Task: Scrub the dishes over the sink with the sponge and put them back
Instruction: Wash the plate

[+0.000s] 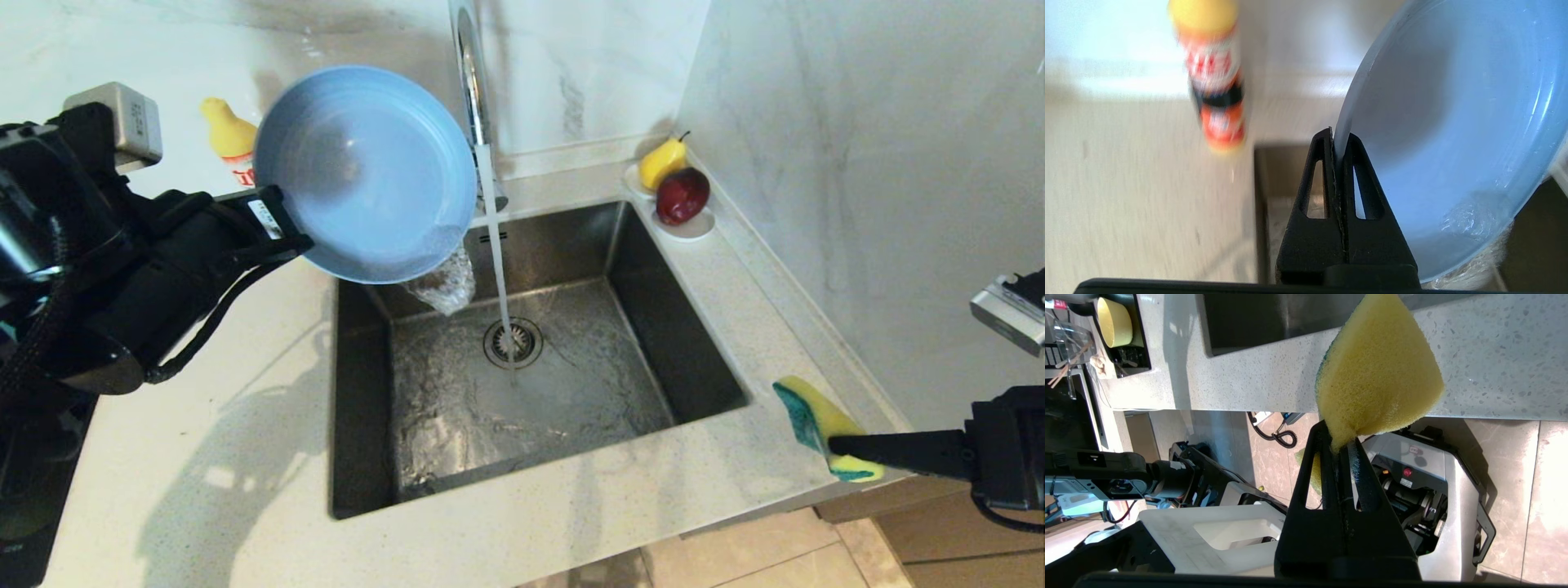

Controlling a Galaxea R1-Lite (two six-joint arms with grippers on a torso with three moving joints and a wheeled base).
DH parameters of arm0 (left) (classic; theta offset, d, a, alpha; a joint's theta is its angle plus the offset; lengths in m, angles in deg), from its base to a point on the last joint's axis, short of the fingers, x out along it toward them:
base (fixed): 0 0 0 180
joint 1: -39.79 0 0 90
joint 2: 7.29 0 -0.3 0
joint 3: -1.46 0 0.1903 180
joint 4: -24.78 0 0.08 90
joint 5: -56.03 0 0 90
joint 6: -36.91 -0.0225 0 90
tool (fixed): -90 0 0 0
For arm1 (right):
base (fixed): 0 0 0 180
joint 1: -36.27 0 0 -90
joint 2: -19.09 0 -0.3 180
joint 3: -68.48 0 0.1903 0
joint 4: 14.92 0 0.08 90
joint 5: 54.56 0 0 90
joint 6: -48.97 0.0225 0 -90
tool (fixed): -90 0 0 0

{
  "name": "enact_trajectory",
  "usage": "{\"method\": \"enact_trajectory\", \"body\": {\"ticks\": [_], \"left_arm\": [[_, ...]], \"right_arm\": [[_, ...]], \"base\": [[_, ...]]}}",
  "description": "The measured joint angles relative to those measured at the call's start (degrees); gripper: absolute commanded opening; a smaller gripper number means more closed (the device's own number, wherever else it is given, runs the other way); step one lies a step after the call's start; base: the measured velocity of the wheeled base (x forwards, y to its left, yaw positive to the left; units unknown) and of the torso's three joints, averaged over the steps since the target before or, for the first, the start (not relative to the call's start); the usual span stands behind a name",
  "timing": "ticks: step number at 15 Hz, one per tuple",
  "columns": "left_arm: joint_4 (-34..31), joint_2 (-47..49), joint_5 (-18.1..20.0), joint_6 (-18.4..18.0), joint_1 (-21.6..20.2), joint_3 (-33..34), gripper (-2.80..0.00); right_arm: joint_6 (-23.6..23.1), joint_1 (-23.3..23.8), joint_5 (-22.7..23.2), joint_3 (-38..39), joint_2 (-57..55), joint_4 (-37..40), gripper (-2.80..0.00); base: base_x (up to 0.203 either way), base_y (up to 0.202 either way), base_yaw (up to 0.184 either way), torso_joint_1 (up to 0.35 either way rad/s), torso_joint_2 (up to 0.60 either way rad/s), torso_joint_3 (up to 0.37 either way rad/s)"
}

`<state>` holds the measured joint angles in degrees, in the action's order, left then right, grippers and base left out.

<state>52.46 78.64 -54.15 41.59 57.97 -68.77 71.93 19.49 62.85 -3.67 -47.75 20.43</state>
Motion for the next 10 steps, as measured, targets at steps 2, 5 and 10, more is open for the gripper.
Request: {"method": "enact_trajectory", "body": {"ticks": [2,5,10], "left_arm": [[7.8,-0.5,2.7,-5.2,0.0,4.4,-2.80],[18.5,-0.5,3.8,-8.1,0.1,10.3,-2.80],[21.6,-0.9,6.6,-10.5,0.1,11.8,-2.80]], "right_arm": [[-0.1,0.0,0.0,-0.2,0.0,0.0,-2.80],[0.0,0.0,0.0,-0.2,-0.2,-0.1,-2.80],[-0.2,0.0,0.0,0.2,-0.7,-0.6,-2.80]], "base": [[0.000,0.000,0.000,0.000,0.00,0.000],[0.000,0.000,0.000,0.000,0.00,0.000],[0.000,0.000,0.000,0.000,0.00,0.000]]}}
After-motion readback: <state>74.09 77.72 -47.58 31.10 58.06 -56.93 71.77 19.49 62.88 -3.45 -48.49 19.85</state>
